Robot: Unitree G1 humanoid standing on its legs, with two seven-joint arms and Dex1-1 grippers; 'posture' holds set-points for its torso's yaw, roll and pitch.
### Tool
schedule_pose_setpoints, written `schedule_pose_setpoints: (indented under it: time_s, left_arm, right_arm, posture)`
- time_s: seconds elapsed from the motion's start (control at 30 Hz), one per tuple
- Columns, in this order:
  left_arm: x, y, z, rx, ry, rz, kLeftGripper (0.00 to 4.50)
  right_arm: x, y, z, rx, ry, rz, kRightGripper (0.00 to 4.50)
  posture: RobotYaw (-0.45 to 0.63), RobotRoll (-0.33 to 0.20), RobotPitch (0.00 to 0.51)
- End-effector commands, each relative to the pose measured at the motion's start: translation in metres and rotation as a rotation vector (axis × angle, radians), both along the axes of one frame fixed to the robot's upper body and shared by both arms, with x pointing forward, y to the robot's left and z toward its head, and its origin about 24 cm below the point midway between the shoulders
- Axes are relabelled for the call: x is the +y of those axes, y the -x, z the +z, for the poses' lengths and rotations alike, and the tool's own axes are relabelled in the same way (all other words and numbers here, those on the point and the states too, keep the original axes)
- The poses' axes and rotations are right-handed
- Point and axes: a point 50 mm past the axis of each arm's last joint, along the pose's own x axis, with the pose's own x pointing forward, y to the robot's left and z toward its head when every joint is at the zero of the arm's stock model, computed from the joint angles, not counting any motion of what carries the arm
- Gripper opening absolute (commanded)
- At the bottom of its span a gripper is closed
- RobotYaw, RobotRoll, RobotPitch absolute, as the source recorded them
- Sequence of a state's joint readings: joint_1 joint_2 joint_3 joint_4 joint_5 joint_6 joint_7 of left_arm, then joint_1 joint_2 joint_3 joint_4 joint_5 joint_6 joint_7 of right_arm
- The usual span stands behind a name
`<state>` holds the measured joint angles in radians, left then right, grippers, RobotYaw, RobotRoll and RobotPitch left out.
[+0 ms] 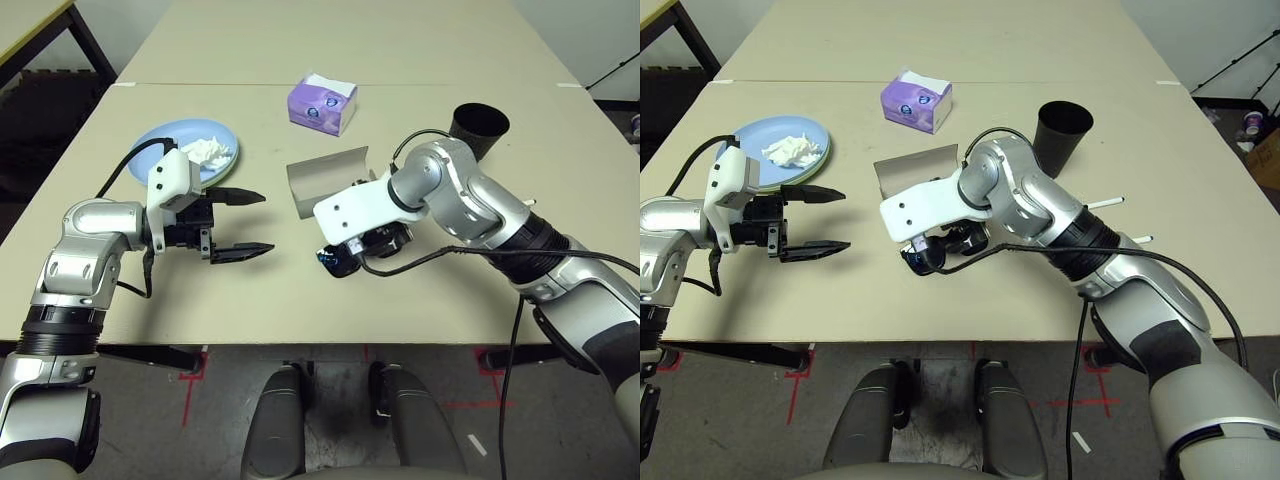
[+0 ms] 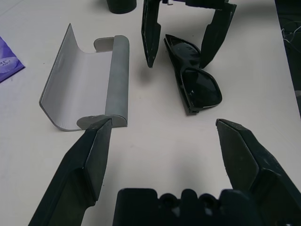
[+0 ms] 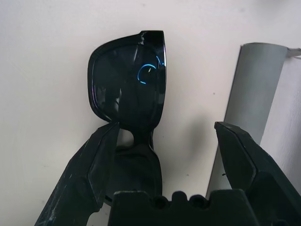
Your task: Organize and tidy the items on the table.
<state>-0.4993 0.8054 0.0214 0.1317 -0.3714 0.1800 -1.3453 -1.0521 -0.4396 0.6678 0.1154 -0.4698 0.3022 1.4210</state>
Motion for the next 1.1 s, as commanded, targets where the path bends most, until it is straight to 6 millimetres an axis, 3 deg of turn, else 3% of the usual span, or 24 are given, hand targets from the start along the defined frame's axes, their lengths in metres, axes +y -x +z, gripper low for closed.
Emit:
schedule_pose_setpoints:
  time_s: [0.03, 1.1]
  left_arm:
    - [-0.0013, 0.0033, 0.0019, -0.008, -0.009, -0.011, 4.49]
    - [0.0008, 0.0030, -0.0011, -0.005, -0.012, 0.001, 4.49]
  right_arm:
    - [-0.0009, 0.0012, -0.0047, 0.003, 0.040, 0.010, 4.50]
    - [0.0021, -0.0066, -0.0120, -0.015, 0.070, 0.019, 4.50]
  posture:
    - [0.07, 0.000, 0.170]
    - [0.08, 0.000, 0.169]
